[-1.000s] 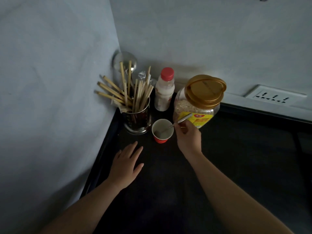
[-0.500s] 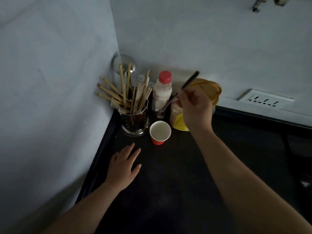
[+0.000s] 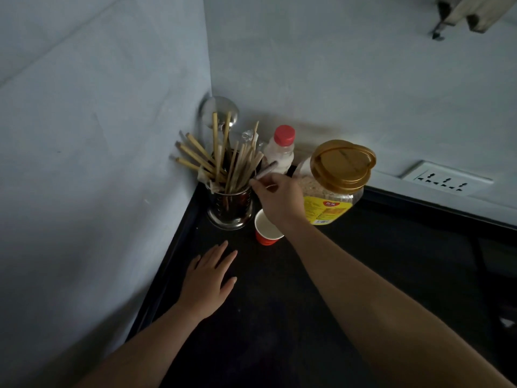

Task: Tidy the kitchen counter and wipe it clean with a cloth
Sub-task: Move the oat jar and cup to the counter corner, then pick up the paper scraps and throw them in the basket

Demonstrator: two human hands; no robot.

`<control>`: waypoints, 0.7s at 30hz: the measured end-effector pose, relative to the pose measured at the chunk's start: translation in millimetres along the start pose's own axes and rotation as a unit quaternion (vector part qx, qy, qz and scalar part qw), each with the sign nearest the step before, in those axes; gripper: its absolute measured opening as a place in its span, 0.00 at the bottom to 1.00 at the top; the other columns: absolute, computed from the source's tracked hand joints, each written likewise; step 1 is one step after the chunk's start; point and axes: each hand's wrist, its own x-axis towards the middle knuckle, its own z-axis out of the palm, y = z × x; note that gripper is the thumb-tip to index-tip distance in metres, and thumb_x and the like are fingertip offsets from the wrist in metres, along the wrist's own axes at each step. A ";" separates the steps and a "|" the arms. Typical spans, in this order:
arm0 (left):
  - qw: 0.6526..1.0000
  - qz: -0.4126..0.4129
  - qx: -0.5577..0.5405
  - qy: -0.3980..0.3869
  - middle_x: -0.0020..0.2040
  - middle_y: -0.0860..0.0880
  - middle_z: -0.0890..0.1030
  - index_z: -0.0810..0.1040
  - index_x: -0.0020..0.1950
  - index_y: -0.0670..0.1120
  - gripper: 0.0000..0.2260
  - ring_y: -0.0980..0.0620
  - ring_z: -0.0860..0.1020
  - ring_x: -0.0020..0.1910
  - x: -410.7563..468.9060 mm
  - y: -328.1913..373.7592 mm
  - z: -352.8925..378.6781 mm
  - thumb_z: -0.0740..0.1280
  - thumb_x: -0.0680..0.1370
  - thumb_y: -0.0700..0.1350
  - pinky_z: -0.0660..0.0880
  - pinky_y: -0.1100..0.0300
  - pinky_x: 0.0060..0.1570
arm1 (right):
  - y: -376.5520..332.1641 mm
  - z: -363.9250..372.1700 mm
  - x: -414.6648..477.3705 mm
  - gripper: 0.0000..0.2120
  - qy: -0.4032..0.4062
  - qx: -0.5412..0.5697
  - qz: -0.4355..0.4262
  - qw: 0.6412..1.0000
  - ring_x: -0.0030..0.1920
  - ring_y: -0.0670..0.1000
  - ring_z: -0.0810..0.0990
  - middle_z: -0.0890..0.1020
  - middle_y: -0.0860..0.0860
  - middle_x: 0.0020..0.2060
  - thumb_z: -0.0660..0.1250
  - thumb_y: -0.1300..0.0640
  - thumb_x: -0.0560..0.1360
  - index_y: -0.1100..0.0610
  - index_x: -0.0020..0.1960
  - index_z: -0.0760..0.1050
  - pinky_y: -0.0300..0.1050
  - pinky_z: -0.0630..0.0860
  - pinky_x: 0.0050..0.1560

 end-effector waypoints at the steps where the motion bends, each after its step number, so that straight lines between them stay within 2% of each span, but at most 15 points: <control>1: 1.000 0.001 -0.003 -0.001 0.78 0.52 0.49 0.52 0.75 0.56 0.26 0.52 0.50 0.76 0.0 -0.1 -1.2 0.54 0.78 0.58 0.52 0.50 0.72 | 0.4 1.1 -0.1 0.05 -0.005 -0.001 0.007 1.000 0.34 0.35 0.75 0.77 0.38 0.32 0.69 0.51 0.72 0.52 0.42 0.79 0.25 0.67 0.31; 3: 1.000 0.003 -0.004 -0.004 0.78 0.52 0.49 0.53 0.75 0.56 0.26 0.52 0.50 0.76 0.1 0.0 -3.4 0.55 0.78 0.58 0.53 0.50 0.72 | 0.2 -0.5 -2.5 0.04 -0.008 0.006 0.012 1.000 0.35 0.32 0.75 0.77 0.37 0.33 0.70 0.51 0.72 0.51 0.44 0.79 0.22 0.66 0.32; 6: 1.000 0.005 -0.012 -0.012 0.78 0.52 0.50 0.55 0.75 0.55 0.26 0.52 0.51 0.76 2.1 0.5 -9.0 0.56 0.78 0.57 0.55 0.50 0.72 | 5.4 -8.3 -16.6 0.10 -0.020 -0.016 0.008 1.000 0.39 0.36 0.76 0.78 0.39 0.39 0.68 0.49 0.73 0.52 0.51 0.78 0.25 0.67 0.34; 10: 0.999 -0.003 -0.039 -0.024 0.76 0.50 0.59 0.61 0.73 0.52 0.25 0.52 0.57 0.74 6.3 2.4 -23.8 0.58 0.78 0.57 0.62 0.52 0.69 | 22.4 -21.4 -55.0 0.12 -0.064 -0.031 0.048 0.996 0.49 0.46 0.76 0.80 0.48 0.50 0.60 0.48 0.77 0.52 0.55 0.76 0.38 0.70 0.45; 12: 0.998 -0.011 -0.067 -0.021 0.73 0.49 0.65 0.63 0.72 0.51 0.25 0.51 0.62 0.72 5.6 7.2 -34.8 0.60 0.77 0.56 0.65 0.54 0.67 | 30.4 -31.1 -79.6 0.13 -0.084 -0.035 0.075 0.993 0.51 0.47 0.77 0.79 0.49 0.53 0.57 0.47 0.78 0.52 0.56 0.75 0.41 0.71 0.47; 15: 0.995 -0.014 -0.100 -0.006 0.68 0.49 0.72 0.68 0.69 0.50 0.23 0.51 0.69 0.67 -4.5 21.8 -49.2 0.61 0.76 0.56 0.69 0.55 0.63 | 41.2 -51.2 -121.0 0.14 -0.071 -0.023 0.106 0.992 0.45 0.40 0.75 0.77 0.44 0.49 0.55 0.44 0.78 0.48 0.55 0.73 0.36 0.70 0.42; 17: 0.988 -0.011 -0.156 -0.008 0.64 0.51 0.74 0.71 0.66 0.50 0.20 0.53 0.72 0.62 -19.6 40.4 -54.9 0.62 0.76 0.56 0.69 0.58 0.59 | 51.8 -67.5 -153.4 0.16 -0.035 -0.010 0.123 0.992 0.46 0.39 0.73 0.75 0.41 0.48 0.54 0.42 0.78 0.48 0.59 0.72 0.34 0.67 0.43; 21: 0.961 0.014 -0.270 -0.051 0.57 0.59 0.77 0.75 0.58 0.57 0.12 0.61 0.74 0.56 -67.5 96.2 -55.3 0.63 0.75 0.56 0.68 0.64 0.52 | 78.6 -104.2 -237.4 0.14 0.034 0.098 0.162 0.981 0.42 0.33 0.77 0.79 0.39 0.44 0.55 0.39 0.75 0.42 0.55 0.74 0.30 0.71 0.37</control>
